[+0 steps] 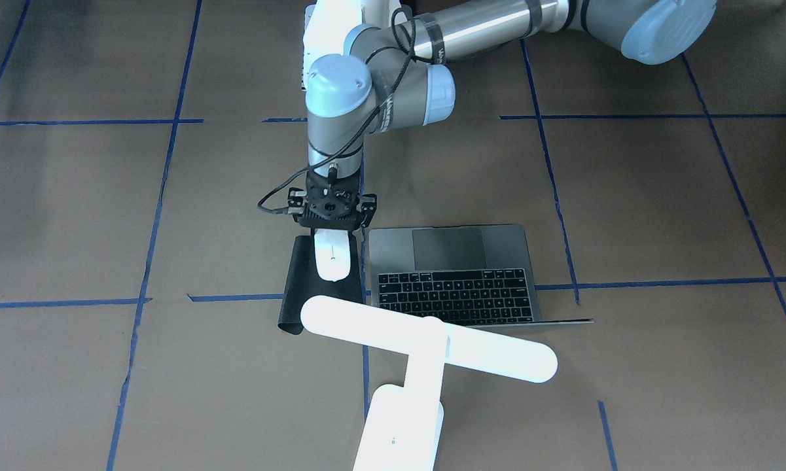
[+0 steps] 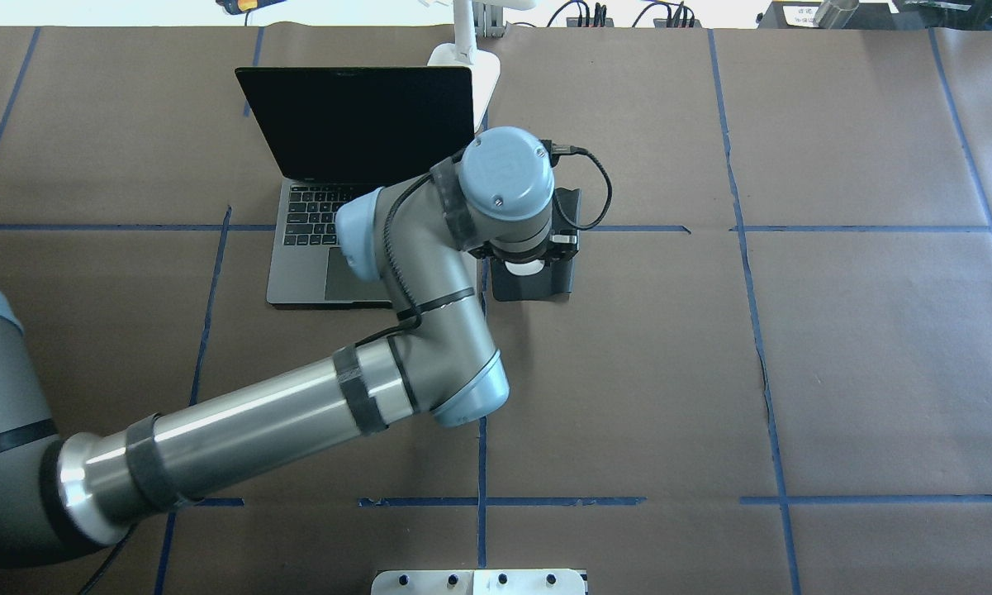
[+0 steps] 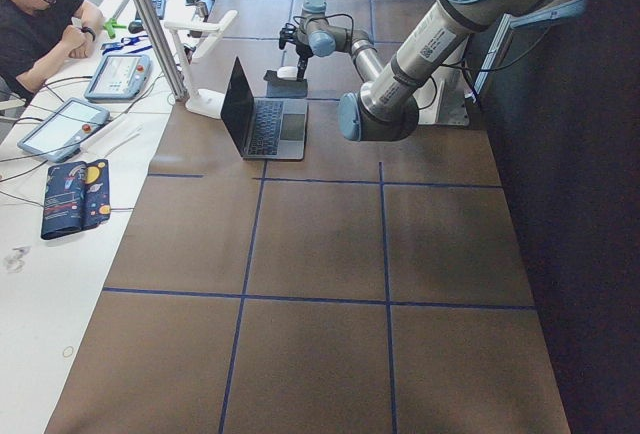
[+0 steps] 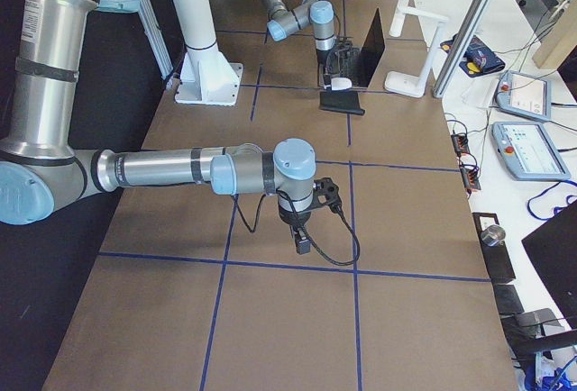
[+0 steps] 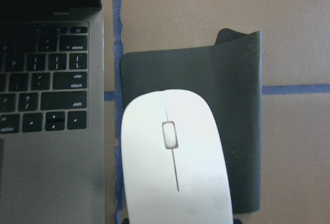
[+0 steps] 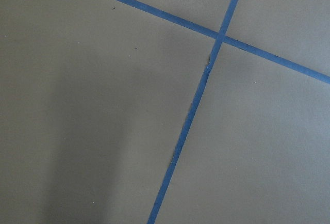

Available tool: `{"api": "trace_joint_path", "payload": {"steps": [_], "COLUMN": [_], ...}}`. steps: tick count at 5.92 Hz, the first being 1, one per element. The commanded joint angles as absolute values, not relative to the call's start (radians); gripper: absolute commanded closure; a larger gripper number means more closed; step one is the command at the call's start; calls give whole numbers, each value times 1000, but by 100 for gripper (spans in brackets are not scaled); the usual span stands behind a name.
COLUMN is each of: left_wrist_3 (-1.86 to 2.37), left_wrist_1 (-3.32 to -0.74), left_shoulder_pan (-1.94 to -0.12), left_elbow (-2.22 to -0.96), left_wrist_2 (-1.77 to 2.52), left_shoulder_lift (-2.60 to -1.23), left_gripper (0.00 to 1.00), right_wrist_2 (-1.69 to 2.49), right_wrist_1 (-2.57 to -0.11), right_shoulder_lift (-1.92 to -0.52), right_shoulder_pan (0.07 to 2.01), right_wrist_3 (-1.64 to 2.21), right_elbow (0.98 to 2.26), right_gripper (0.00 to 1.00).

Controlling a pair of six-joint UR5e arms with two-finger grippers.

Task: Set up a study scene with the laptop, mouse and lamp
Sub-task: 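Carry the white mouse with the left gripper onto the mouse pad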

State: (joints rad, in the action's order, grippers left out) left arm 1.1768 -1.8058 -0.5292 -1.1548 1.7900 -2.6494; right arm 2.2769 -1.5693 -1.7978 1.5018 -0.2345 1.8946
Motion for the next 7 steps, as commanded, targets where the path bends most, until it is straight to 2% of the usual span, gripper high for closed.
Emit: {"api": "trace_joint_path", "payload": {"steps": [1,2,3,4,7], "left_wrist_3": [1163,1163,1164,1161,1157], "left_wrist_1": [-1921,-1939,-1939,-1940,-1927], "left_shoulder_pan": [-540,-538,-535,-534,-576], "left_elbow": [-941,-908,-908,-908,-949], "left_wrist_2": [1807,1807,1809,1815,1985], "left_shoulder_lift": [-2736,-2747,-2749,-2747,-2735], "left_gripper": [90,80,59,3,0], "right_wrist_2": [2275,2276,2275,2273,2273], "right_wrist_1": [-1569,-1569,-1568,-1568,-1569], "right_shoulder_lift": [-1798,-1798,-1798,-1798,-1784], "right_shoulder_pan": [1502,1502,1502,1502,1500], "right_wrist_3": [-235,-235,-233,-230,-221], "right_elbow": [1893,1893,1893,1893,1893], "right_gripper": [0,0,0,0,0]}}
